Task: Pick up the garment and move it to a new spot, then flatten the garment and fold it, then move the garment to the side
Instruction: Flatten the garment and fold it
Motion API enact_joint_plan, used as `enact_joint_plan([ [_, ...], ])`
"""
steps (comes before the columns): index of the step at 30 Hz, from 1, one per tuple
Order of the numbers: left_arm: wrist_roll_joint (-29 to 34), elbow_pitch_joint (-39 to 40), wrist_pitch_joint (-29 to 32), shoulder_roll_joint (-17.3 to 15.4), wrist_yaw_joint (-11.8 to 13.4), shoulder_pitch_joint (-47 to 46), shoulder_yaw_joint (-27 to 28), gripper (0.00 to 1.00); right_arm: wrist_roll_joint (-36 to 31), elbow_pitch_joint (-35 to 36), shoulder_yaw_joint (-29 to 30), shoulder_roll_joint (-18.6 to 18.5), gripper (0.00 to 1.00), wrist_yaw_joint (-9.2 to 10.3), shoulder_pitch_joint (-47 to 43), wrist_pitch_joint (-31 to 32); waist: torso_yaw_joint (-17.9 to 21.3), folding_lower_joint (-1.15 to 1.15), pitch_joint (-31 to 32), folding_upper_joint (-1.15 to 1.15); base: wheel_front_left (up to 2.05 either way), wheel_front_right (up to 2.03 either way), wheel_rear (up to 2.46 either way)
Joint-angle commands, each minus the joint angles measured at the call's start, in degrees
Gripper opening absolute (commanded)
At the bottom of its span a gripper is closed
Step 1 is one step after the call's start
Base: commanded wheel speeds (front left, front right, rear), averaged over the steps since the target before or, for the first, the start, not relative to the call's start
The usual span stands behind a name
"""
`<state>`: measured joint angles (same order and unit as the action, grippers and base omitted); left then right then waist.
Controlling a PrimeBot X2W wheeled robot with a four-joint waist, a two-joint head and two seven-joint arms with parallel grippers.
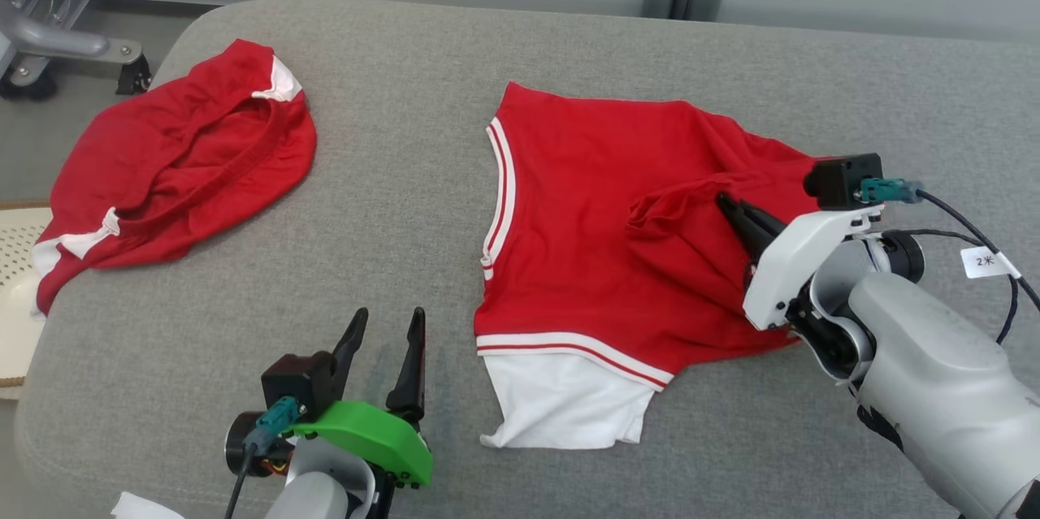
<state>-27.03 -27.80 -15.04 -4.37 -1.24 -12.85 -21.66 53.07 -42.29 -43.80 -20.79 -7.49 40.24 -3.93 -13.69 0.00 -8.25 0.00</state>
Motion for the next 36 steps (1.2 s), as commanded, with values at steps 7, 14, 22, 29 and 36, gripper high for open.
enact_joint_plan([
  [7, 0.7, 0.7, -0.2, -1.5, 0.6, 2.3, 1.2, 1.00, 2.4, 10.0, 1.7, -6.3, 0.00, 0.00, -5.4, 0.4, 4.9, 0.00, 3.1, 0.00, 0.00, 0.00, 0.00],
  [14, 1.5, 5.1, -0.2, -2.3, 0.9, 4.2, 3.6, 1.00, 3.8, 19.7, 9.5, -14.7, 0.00, 0.00, -12.1, 4.8, 9.6, 0.00, 4.0, 0.00, 0.00, 0.00, 0.00],
  [22, 3.1, 8.1, -0.2, -1.9, 0.8, 6.0, 6.0, 1.00, 4.1, 23.8, 21.1, -19.0, 0.00, 0.00, -23.3, 11.2, 13.4, 0.00, 3.8, 0.00, 0.00, 0.00, 0.00],
  [29, 4.3, 7.6, -0.2, -2.8, 0.2, 6.8, 6.9, 1.00, -0.3, 22.4, 29.4, -14.7, 0.00, 0.00, -32.2, 16.6, 15.3, 0.00, 4.0, 0.00, 0.00, 0.00, 0.00],
  [36, 4.5, 7.0, -0.2, -3.2, -0.2, 6.1, 7.4, 1.00, -7.7, 20.3, 34.2, -8.3, 1.00, 0.00, -35.0, 19.1, 15.9, 0.00, 3.4, 0.00, 0.00, 0.00, 0.00],
])
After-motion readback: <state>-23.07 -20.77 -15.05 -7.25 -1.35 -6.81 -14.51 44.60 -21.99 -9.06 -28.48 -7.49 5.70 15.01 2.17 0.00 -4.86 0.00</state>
